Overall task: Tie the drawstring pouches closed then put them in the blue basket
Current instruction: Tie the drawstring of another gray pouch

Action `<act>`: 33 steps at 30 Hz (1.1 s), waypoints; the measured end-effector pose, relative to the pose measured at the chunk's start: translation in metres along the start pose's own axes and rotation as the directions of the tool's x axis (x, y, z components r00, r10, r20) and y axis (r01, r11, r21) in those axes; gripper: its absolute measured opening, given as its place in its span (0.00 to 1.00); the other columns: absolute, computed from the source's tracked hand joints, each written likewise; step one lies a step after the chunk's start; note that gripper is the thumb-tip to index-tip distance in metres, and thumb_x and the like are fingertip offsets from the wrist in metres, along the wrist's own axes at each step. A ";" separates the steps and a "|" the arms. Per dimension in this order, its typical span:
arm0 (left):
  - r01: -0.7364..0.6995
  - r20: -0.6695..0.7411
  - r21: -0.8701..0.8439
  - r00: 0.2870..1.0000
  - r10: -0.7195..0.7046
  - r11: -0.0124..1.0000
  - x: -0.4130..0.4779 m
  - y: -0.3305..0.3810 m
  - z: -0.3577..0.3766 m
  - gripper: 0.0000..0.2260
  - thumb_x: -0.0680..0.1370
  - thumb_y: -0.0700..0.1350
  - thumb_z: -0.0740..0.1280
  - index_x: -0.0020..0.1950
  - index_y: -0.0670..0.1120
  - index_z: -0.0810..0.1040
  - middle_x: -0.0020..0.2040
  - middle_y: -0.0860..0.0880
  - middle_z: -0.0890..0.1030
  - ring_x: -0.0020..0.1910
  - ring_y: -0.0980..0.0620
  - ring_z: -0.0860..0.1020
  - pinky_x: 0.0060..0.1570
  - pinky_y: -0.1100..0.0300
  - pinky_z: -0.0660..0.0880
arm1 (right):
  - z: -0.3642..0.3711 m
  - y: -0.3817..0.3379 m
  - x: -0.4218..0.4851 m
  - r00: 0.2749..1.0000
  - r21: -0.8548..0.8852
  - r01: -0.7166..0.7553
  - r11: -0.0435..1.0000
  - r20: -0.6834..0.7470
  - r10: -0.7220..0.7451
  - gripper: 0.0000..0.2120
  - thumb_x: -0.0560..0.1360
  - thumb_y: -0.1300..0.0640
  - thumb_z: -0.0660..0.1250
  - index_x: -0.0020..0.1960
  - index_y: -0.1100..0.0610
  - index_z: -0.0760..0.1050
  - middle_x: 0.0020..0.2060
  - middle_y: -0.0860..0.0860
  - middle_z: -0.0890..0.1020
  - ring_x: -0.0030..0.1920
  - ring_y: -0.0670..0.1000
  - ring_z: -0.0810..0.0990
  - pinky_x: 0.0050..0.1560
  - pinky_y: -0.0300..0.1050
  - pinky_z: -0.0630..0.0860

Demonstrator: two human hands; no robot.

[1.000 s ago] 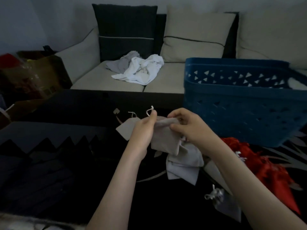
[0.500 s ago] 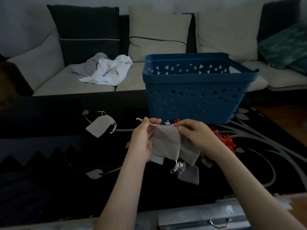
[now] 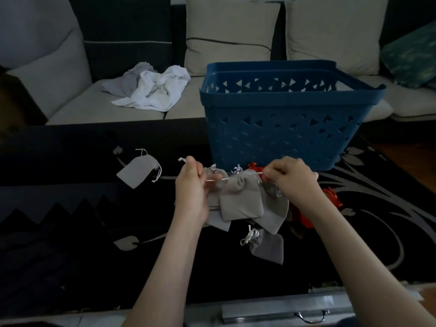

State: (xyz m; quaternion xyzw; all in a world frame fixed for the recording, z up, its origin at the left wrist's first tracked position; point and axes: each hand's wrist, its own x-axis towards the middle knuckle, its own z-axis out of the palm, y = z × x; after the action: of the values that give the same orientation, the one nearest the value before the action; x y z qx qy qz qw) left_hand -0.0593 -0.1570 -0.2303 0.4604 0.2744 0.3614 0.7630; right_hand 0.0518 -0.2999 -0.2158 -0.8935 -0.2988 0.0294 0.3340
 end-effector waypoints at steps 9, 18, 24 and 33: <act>-0.117 0.290 0.471 0.957 -0.028 0.874 -0.008 -0.003 0.011 0.09 0.79 0.51 0.62 0.44 0.48 0.75 0.37 0.48 0.75 0.38 0.53 0.74 0.42 0.59 0.69 | -0.010 -0.011 -0.006 0.976 0.543 0.199 0.816 -0.030 -0.218 0.11 0.76 0.66 0.64 0.51 0.52 0.78 0.42 0.49 0.81 0.42 0.42 0.78 0.45 0.32 0.73; -0.374 0.507 0.623 0.862 0.010 0.687 -0.019 -0.014 0.020 0.05 0.79 0.49 0.62 0.45 0.50 0.74 0.41 0.51 0.80 0.47 0.48 0.80 0.45 0.58 0.71 | 0.000 -0.051 -0.019 0.876 0.547 0.438 0.713 -0.080 -0.476 0.21 0.76 0.70 0.62 0.61 0.47 0.71 0.41 0.48 0.82 0.38 0.45 0.79 0.43 0.38 0.75; -0.379 0.527 0.589 0.850 0.016 0.714 -0.021 -0.013 0.017 0.17 0.83 0.49 0.55 0.36 0.52 0.72 0.27 0.60 0.75 0.30 0.61 0.72 0.42 0.54 0.72 | 0.006 -0.045 -0.013 0.910 0.507 0.414 0.756 -0.234 -0.341 0.24 0.76 0.68 0.62 0.67 0.49 0.67 0.46 0.44 0.79 0.43 0.43 0.76 0.47 0.35 0.73; -0.413 0.510 0.695 0.860 0.002 0.589 -0.016 -0.016 0.014 0.06 0.79 0.50 0.64 0.50 0.50 0.69 0.34 0.55 0.72 0.35 0.59 0.74 0.44 0.62 0.74 | -0.004 -0.047 -0.013 0.915 0.735 0.400 0.548 -0.290 -0.279 0.23 0.75 0.72 0.62 0.65 0.53 0.66 0.41 0.53 0.81 0.40 0.51 0.81 0.43 0.39 0.78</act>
State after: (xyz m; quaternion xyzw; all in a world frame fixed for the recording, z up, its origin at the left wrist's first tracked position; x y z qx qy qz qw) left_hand -0.0540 -0.1820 -0.2372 0.8475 0.1587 0.1744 0.4755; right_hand 0.0184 -0.2816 -0.1859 -0.5827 -0.3991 0.0286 0.7073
